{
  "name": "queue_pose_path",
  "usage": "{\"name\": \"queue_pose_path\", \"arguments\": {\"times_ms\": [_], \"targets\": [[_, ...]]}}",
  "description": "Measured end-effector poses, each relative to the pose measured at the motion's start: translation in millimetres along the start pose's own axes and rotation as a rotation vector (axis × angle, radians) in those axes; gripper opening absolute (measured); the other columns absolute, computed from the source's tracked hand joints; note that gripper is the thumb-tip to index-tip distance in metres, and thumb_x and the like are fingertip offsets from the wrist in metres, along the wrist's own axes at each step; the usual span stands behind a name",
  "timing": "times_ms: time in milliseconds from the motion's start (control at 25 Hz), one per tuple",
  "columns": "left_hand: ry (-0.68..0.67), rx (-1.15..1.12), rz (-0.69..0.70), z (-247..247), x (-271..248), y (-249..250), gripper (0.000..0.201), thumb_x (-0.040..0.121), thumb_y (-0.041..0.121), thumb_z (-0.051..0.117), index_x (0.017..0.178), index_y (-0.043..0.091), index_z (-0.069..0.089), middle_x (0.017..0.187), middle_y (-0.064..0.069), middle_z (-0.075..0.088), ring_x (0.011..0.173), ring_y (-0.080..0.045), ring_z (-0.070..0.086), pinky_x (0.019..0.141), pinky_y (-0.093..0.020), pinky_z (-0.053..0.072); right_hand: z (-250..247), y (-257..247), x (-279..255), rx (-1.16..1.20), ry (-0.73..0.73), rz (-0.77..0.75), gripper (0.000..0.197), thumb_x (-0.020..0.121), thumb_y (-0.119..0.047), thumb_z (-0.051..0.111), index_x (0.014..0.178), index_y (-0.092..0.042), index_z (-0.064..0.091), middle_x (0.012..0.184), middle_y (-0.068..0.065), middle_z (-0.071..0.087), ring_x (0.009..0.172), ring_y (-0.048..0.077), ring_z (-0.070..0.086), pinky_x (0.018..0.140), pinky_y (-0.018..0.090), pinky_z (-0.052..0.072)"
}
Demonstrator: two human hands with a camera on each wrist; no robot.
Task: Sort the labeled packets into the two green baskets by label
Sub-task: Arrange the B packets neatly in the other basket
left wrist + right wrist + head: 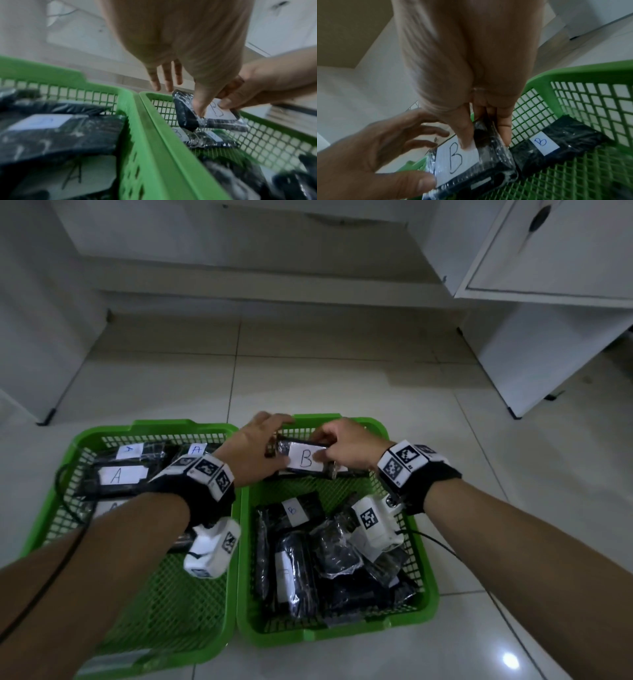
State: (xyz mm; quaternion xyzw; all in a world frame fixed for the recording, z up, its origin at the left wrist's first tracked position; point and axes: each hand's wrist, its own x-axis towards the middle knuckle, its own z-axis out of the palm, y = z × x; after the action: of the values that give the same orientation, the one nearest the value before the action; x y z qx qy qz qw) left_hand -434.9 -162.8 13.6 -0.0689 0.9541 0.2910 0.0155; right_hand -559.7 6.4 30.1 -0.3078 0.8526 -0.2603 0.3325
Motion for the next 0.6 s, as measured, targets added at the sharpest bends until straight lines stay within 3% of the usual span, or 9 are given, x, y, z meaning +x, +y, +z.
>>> {"name": "queue_pose_path", "arguments": {"times_ms": [40, 120, 280, 400, 520, 600], "targets": [[-0.038, 0.131, 0.079, -3, -1, 2, 0.072, 0.08, 0.033, 0.075, 0.141, 0.03, 0.038, 0.141, 0.003, 0.044, 0.112, -0.013, 0.054, 0.091, -0.028, 0.05, 3, -1, 2, -0.01, -0.03, 0.003, 0.036, 0.091, -0.018, 0.073, 0.126, -0.02, 0.065, 0.12, -0.002, 0.068, 0.104, 0.017, 0.066, 0.09, 0.033, 0.055], [-0.106, 0.301, 0.137, -6, -4, 10, 0.079, 0.075, 0.031, 0.08, 0.141, 0.027, 0.037, 0.141, 0.003, 0.045, 0.119, -0.016, 0.052, 0.098, -0.033, 0.049, 12, -3, 5, 0.018, -0.069, -0.005, 0.034, 0.091, -0.016, 0.073, 0.125, -0.017, 0.067, 0.117, -0.004, 0.069, 0.105, 0.016, 0.065, 0.085, 0.028, 0.053], [-0.197, 0.516, 0.117, 0, -2, 14, 0.059, 0.08, 0.031, 0.072, 0.131, 0.02, 0.045, 0.126, 0.002, 0.055, 0.108, -0.018, 0.057, 0.084, -0.028, 0.049, 18, 0, 7, 0.182, 0.004, 0.038, 0.031, 0.086, -0.007, 0.076, 0.116, -0.009, 0.067, 0.107, 0.005, 0.073, 0.093, 0.019, 0.073, 0.085, 0.034, 0.06], [-0.231, 0.478, 0.109, 6, 1, 8, 0.043, 0.083, 0.027, 0.069, 0.122, 0.02, 0.052, 0.121, 0.002, 0.059, 0.103, -0.017, 0.059, 0.084, -0.029, 0.053, 20, 6, 7, -0.069, -0.093, 0.187, 0.018, 0.087, -0.006, 0.074, 0.104, -0.004, 0.068, 0.09, 0.01, 0.074, 0.077, 0.021, 0.076, 0.071, 0.032, 0.063], [-0.223, 0.373, 0.013, 7, 7, 7, 0.037, 0.083, 0.023, 0.072, 0.116, 0.022, 0.057, 0.118, 0.004, 0.062, 0.104, -0.016, 0.058, 0.088, -0.031, 0.052, 35, 6, 4, -0.23, -0.302, 0.22, 0.031, 0.081, -0.013, 0.083, 0.109, -0.008, 0.069, 0.08, 0.006, 0.071, 0.078, 0.026, 0.074, 0.063, 0.032, 0.061], [-0.217, 0.369, -0.008, 5, 10, 8, 0.034, 0.084, 0.022, 0.072, 0.115, 0.022, 0.057, 0.117, 0.005, 0.061, 0.103, -0.015, 0.057, 0.086, -0.028, 0.049, 43, 3, 4, -0.215, -0.312, 0.198, 0.034, 0.081, -0.017, 0.085, 0.109, -0.013, 0.067, 0.078, 0.002, 0.068, 0.071, 0.02, 0.069, 0.058, 0.028, 0.058]]}}
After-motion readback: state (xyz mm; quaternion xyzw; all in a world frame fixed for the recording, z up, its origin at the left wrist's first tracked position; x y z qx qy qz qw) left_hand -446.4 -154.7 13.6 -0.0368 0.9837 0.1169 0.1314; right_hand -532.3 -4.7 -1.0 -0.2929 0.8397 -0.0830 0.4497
